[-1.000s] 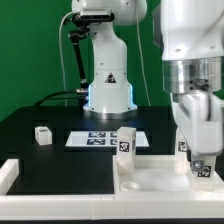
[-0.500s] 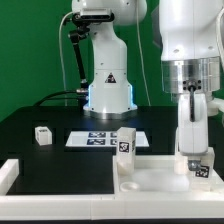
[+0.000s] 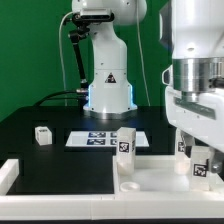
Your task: Assemble square table
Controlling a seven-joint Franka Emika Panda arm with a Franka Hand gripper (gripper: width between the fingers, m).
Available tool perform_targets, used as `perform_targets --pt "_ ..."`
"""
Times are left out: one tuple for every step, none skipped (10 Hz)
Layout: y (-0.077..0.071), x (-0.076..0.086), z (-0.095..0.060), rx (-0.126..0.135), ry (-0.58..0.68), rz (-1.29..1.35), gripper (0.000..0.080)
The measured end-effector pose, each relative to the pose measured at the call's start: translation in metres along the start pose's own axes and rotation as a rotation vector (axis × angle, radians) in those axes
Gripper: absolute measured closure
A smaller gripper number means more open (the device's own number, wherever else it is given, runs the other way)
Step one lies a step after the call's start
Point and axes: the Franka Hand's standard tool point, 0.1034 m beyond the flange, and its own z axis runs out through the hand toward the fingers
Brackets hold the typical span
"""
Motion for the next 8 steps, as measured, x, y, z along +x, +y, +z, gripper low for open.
perform_targets --pt "0.0002 0.0008 0.0002 0.000 0.000 -0.063 0.0156" --pt "-0.0001 -0.0002 -0.0002 -0.010 0.019 -0.216 0.0151" --pt "-0.0017 -0.0031 -0.0006 -0.025 0.051 -0.446 0.0151" --pt "-0.0063 -0.0030 0.0004 -0.016 0.077 -0.684 0.0150" --pt "-0.0058 -0.0023 0.0012 -0.028 0.082 -0.827 0.0150" --pt "-0.0059 -0.0025 0.0012 -0.025 0.080 -0.791 0.0150" --pt "-0.0058 -0.0025 0.0012 -0.024 0.081 -0.773 0.0150" --pt "-0.0057 -0.0023 0.0012 -0.024 0.080 -0.765 0.0291"
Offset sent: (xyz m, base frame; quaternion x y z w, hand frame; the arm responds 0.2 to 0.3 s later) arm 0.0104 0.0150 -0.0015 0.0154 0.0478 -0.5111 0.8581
